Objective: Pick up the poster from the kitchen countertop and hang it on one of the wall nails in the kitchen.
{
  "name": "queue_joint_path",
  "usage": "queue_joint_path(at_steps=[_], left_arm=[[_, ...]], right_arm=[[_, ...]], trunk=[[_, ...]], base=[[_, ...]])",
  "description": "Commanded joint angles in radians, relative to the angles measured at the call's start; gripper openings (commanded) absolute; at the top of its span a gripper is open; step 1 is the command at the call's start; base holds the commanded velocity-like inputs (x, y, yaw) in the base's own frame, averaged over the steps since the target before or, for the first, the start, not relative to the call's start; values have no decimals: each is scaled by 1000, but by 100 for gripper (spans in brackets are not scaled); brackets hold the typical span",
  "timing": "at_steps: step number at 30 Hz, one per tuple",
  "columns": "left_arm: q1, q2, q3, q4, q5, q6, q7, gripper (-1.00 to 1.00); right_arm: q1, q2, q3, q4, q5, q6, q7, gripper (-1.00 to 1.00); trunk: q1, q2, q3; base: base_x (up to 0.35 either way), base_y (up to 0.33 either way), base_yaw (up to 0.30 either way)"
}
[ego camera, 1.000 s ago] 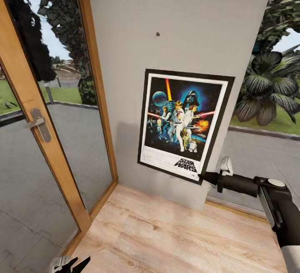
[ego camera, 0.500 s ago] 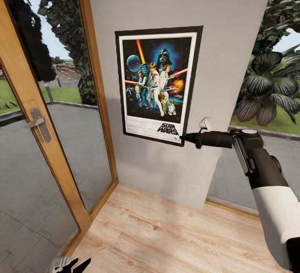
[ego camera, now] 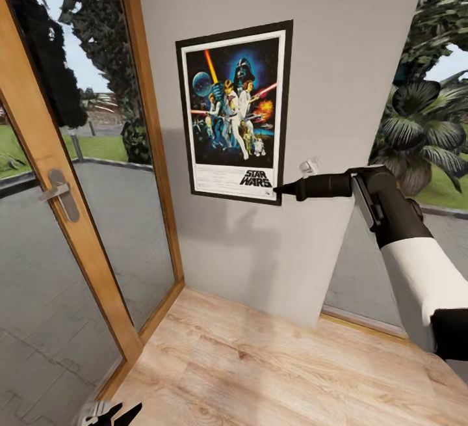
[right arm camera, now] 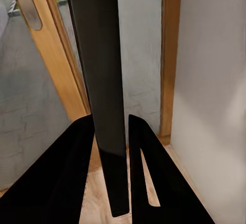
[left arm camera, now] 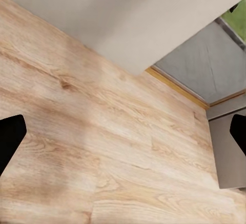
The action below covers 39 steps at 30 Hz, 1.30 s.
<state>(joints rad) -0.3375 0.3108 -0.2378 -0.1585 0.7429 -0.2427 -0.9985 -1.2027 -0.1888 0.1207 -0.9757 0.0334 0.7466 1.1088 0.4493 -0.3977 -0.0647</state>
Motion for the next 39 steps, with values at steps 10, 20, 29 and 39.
queue_joint_path(at_steps=[10, 20, 29, 39], left_arm=[[0, 2, -7, 1, 7, -6, -3, 100], [-1, 2, -6, 1, 7, -6, -3, 100], [-1, 2, -6, 1, 7, -6, -3, 100], [-1, 2, -5, 1, 9, -4, -3, 100]], right_arm=[[-2, 10, -4, 8, -22, -103, 6, -100], [6, 11, -5, 10, -99, -123, 5, -100], [8, 10, -6, 12, -123, -125, 0, -100], [8, 7, -6, 14, -124, -125, -59, -100]], trunk=[[1, -2, -2], [1, -2, -2], [1, -2, -2], [1, -2, -2]], base=[[107, 0, 0], [118, 0, 0], [80, 0, 0], [11, 0, 0]])
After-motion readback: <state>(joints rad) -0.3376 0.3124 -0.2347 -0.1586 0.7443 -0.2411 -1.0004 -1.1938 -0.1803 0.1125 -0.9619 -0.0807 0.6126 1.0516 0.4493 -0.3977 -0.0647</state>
